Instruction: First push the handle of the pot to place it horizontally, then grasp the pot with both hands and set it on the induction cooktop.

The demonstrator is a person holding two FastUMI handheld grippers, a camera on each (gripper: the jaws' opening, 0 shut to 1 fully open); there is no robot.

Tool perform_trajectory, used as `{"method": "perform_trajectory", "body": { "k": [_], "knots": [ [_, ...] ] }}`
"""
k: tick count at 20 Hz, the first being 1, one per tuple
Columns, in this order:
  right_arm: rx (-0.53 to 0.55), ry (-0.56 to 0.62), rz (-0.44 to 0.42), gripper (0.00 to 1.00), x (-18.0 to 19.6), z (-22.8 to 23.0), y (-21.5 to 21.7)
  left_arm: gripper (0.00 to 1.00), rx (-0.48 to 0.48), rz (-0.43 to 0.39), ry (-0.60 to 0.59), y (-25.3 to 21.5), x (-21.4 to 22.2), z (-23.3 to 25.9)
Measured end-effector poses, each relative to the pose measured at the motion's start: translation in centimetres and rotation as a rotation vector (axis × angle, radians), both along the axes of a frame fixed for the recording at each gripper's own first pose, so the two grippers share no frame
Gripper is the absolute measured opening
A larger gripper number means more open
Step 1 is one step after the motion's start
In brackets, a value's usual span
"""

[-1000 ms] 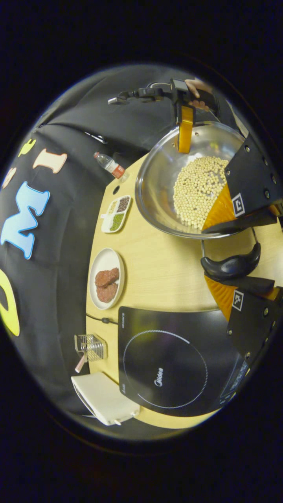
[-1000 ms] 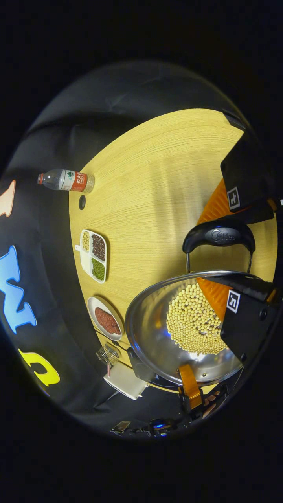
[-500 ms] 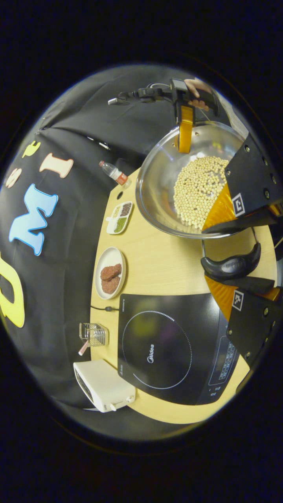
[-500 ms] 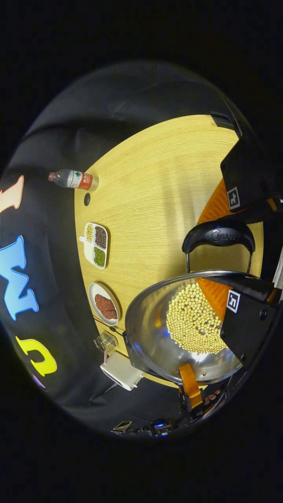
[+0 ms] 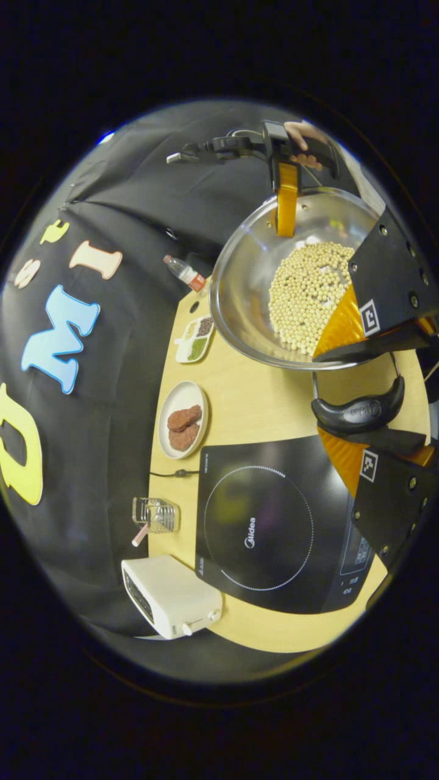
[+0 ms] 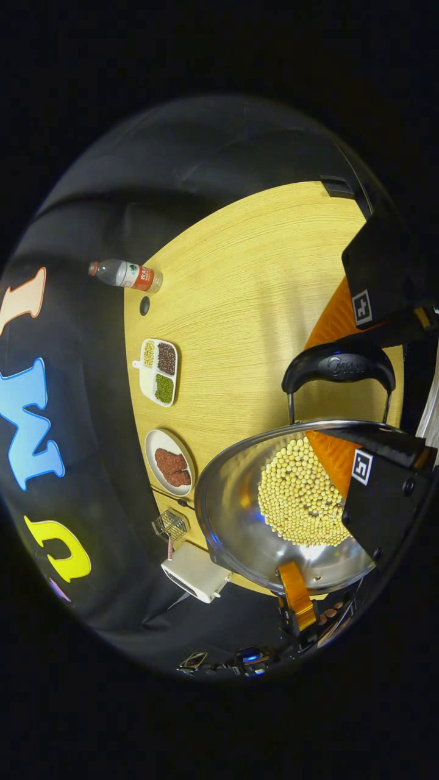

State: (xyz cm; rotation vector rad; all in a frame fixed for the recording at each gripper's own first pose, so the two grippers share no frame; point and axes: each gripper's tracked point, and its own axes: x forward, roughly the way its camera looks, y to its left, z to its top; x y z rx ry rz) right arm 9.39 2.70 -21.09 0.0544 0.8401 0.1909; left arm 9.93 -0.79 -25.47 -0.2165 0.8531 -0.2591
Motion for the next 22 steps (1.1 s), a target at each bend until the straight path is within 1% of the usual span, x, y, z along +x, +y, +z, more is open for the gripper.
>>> {"method": "perform_trajectory", "body": {
  "k": [4,5,8,9,10,11,12,13,14,15,18,19,21,22],
  "knots": [
    [0.012,-0.020,0.009,0.59,0.0,0.1,3.3,0.52,0.006,-0.004,-0.006,3.6,0.3,0.2],
    [0.018,-0.016,0.011,0.56,0.0,0.0,4.3,0.52,0.010,-0.006,-0.006,4.6,0.2,0.2],
    [0.035,-0.004,0.028,0.59,0.1,-0.4,7.6,0.52,0.020,0.006,-0.009,7.9,0.3,0.1],
    [0.039,-0.004,0.037,0.59,0.2,-0.4,8.7,0.52,0.024,0.014,-0.006,9.3,0.3,0.0],
    [0.040,-0.006,0.045,0.56,0.4,-0.6,9.9,0.52,0.025,0.027,-0.005,10.6,0.2,-0.2],
    [0.040,-0.010,0.056,0.59,0.5,-0.7,11.1,0.52,0.028,0.037,-0.005,11.9,0.1,-0.3],
    [0.041,-0.008,0.068,0.56,0.5,-1.0,12.3,0.52,0.031,0.050,-0.005,13.2,0.0,-0.4],
    [0.045,-0.004,0.079,0.59,0.6,-1.2,13.5,0.52,0.035,0.060,-0.005,14.5,-0.3,-0.5],
    [0.050,0.001,0.086,0.59,0.7,-1.5,14.5,0.52,0.037,0.069,-0.007,15.7,-0.4,-0.7],
    [0.057,0.006,0.091,0.56,0.9,-1.6,15.6,0.52,0.041,0.077,-0.005,16.8,-0.5,-0.8],
    [0.074,0.012,0.106,0.59,1.7,-1.8,18.9,0.52,0.051,0.109,-0.004,20.4,-0.2,-1.1],
    [0.076,0.008,0.114,0.55,2.0,-1.8,19.8,0.52,0.054,0.119,-0.005,21.5,0.0,-1.3],
    [0.083,0.004,0.127,0.62,2.8,-1.7,21.6,0.52,0.055,0.136,-0.003,23.4,0.4,-1.8],
    [0.088,0.002,0.127,0.60,3.3,-1.6,22.4,0.52,0.053,0.142,0.000,24.2,0.7,-2.1]
  ]
}}
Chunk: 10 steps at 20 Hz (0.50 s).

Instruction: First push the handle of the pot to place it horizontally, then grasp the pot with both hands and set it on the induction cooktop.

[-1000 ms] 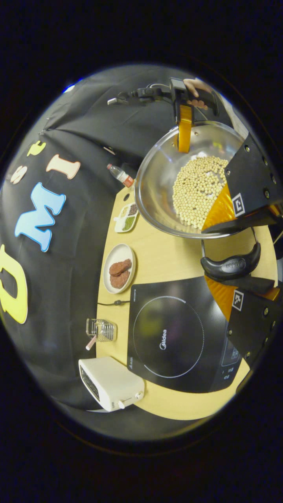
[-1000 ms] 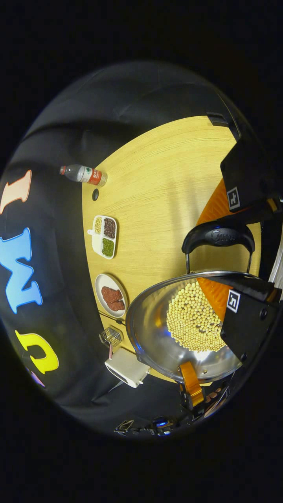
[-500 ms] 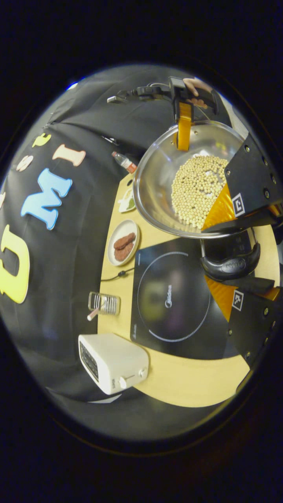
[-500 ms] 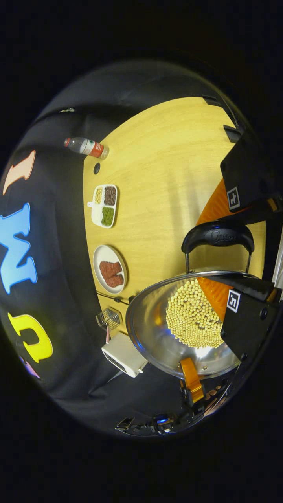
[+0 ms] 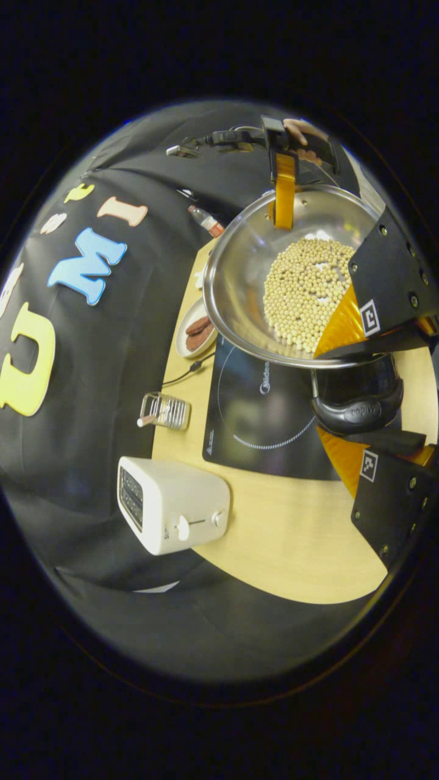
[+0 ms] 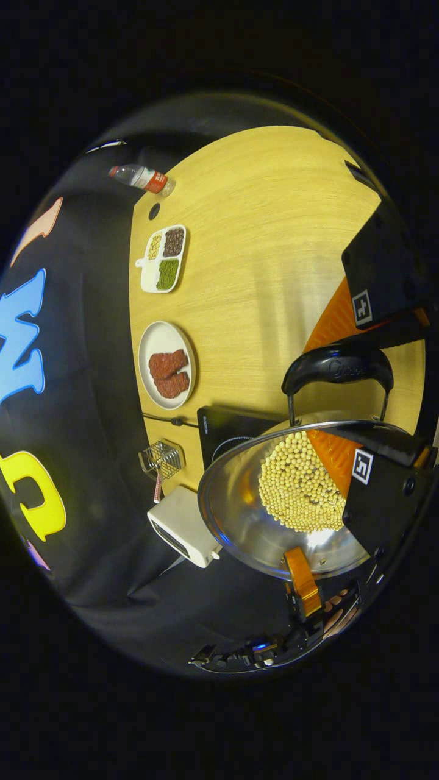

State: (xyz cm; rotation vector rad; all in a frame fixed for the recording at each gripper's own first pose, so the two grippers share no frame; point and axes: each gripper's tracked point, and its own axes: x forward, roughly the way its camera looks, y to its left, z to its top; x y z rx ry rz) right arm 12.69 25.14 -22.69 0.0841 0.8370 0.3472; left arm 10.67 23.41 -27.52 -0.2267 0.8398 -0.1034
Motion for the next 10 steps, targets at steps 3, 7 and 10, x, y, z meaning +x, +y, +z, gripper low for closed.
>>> {"method": "perform_trajectory", "body": {
  "k": [3,7,10],
  "knots": [
    [0.019,-0.002,-0.007,0.55,1.7,0.0,2.1,0.52,-0.001,0.013,-0.003,2.0,1.2,-0.7],
    [0.057,-0.001,-0.028,0.55,4.4,-0.2,4.4,0.52,0.018,0.013,-0.012,4.2,4.2,-1.3],
    [0.081,0.017,-0.045,0.55,6.2,-0.9,5.7,0.52,0.042,0.003,-0.011,5.5,6.3,-2.0]
  ]
}}
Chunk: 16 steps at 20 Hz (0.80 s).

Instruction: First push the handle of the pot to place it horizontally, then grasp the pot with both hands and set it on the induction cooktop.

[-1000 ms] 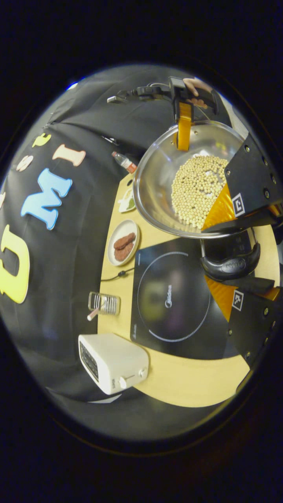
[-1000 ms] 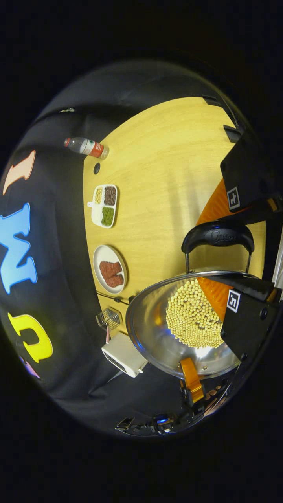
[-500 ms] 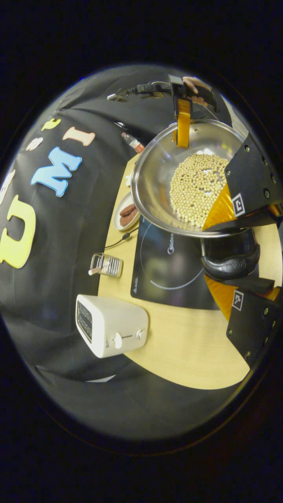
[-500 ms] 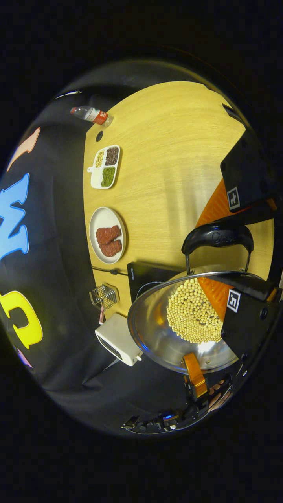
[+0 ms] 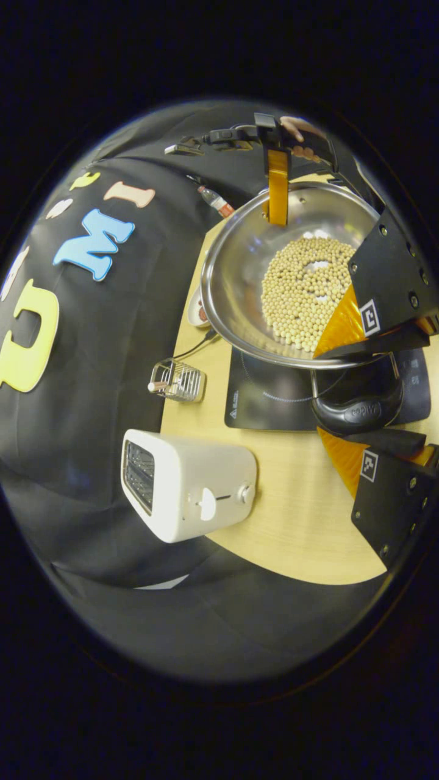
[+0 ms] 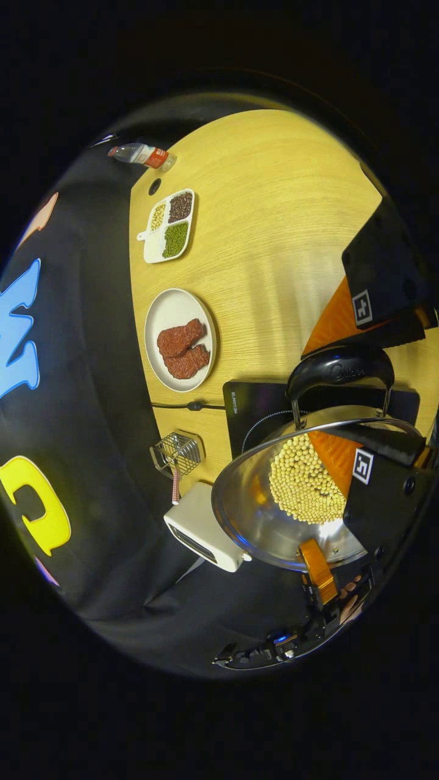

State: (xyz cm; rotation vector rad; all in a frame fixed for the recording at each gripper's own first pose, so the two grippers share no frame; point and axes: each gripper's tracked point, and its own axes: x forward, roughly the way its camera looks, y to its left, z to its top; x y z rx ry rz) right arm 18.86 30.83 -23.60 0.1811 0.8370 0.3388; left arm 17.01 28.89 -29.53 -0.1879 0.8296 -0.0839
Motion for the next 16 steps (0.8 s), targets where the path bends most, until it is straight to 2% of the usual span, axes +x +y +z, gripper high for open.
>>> {"method": "perform_trajectory", "body": {
  "k": [4,5,6,7,9,11,12,14,16],
  "knots": [
    [0.015,0.019,-0.009,0.59,1.8,-1.2,1.2,0.52,0.031,-0.006,0.015,1.5,2.0,-1.1],
    [0.020,0.030,-0.013,0.55,2.1,-1.5,1.4,0.52,0.035,-0.008,0.028,1.5,2.0,-1.5],
    [0.023,0.037,-0.015,0.59,2.4,-1.7,1.6,0.52,0.037,-0.008,0.035,1.5,1.9,-1.4],
    [0.024,0.040,-0.016,0.55,2.6,-1.9,1.7,0.52,0.041,-0.009,0.039,1.7,2.0,-1.1],
    [0.026,0.046,-0.018,0.58,2.9,-2.3,1.8,0.52,0.047,-0.011,0.053,1.9,2.0,-1.1],
    [0.025,0.059,-0.020,0.55,3.1,-2.8,1.9,0.52,0.049,-0.013,0.078,1.7,1.9,-1.2],
    [0.023,0.066,-0.021,0.59,3.2,-3.0,1.9,0.55,0.050,-0.019,0.088,1.7,2.0,-1.2],
    [0.017,0.073,-0.025,0.55,3.6,-3.5,1.8,0.52,0.053,-0.027,0.096,1.6,2.4,-1.2],
    [0.026,0.071,-0.029,0.55,4.2,-3.5,1.8,0.55,0.068,-0.037,0.085,1.7,2.7,-0.9]
  ]
}}
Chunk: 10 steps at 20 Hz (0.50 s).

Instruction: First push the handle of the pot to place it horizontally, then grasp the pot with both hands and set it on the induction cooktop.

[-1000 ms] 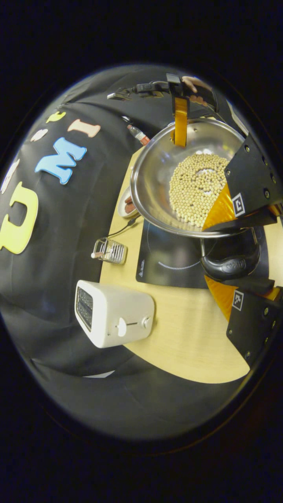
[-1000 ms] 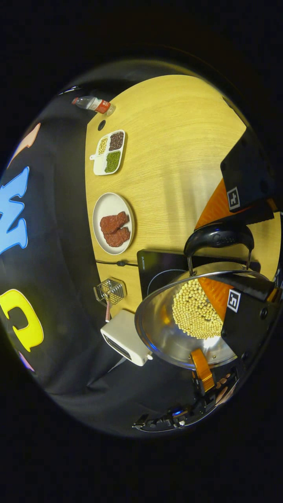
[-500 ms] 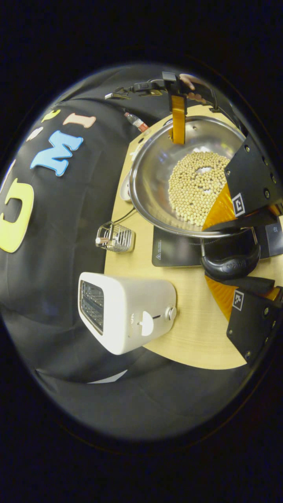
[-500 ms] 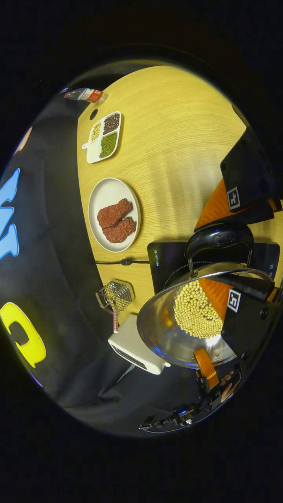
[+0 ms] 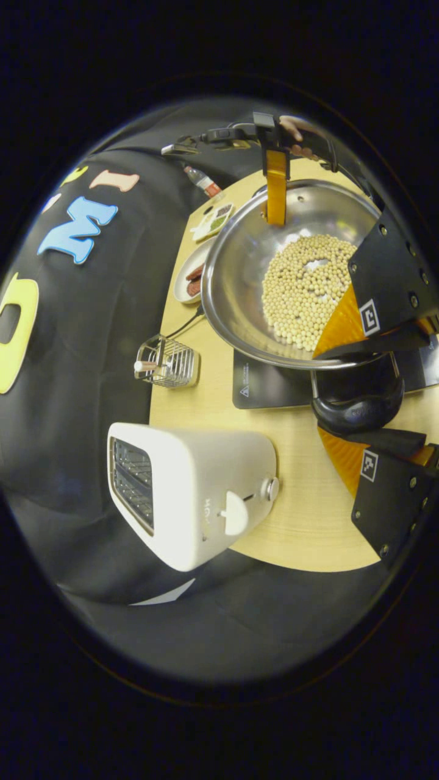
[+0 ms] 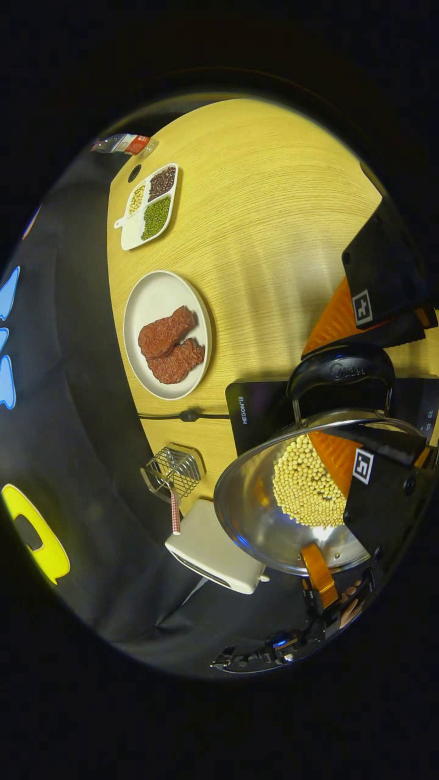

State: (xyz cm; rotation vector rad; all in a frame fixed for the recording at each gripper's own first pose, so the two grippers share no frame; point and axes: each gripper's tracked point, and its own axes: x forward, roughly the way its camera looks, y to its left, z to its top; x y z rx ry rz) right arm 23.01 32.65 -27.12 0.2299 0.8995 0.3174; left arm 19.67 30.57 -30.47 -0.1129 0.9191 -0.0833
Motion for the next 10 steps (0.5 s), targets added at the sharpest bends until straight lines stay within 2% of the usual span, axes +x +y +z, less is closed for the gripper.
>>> {"method": "perform_trajectory", "body": {
  "k": [2,3,4,5,7,8,9,10],
  "knots": [
    [0.002,-0.004,-0.002,0.59,0.25,0.04,-0.06,0.52,-0.012,0.005,-0.005,-0.04,-0.32,0.09],
    [0.003,-0.005,0.004,0.55,0.24,0.04,-0.04,0.52,-0.020,0.009,-0.009,-0.02,-0.25,0.02],
    [0.002,-0.009,0.010,0.59,0.25,0.06,-0.06,0.52,-0.027,0.014,-0.015,-0.02,-0.14,-0.09],
    [0.001,-0.011,0.014,0.55,0.25,0.07,-0.09,0.52,-0.035,0.022,-0.017,-0.07,-0.24,-0.11],
    [0.000,-0.009,0.014,0.61,0.25,0.08,-0.15,0.57,-0.045,0.039,-0.006,-0.01,-0.59,-0.18],
    [0.002,0.000,0.018,0.58,0.07,0.02,-0.08,0.54,-0.048,0.048,-0.007,-0.05,-0.57,-0.14],
    [0.002,-0.002,0.021,0.61,0.02,0.13,-0.10,0.58,-0.050,0.054,-0.008,-0.05,-0.48,-0.23],
    [0.000,-0.008,0.024,0.58,0.05,0.24,-0.16,0.58,-0.052,0.059,-0.010,-0.10,-0.42,-0.29]
  ]
}}
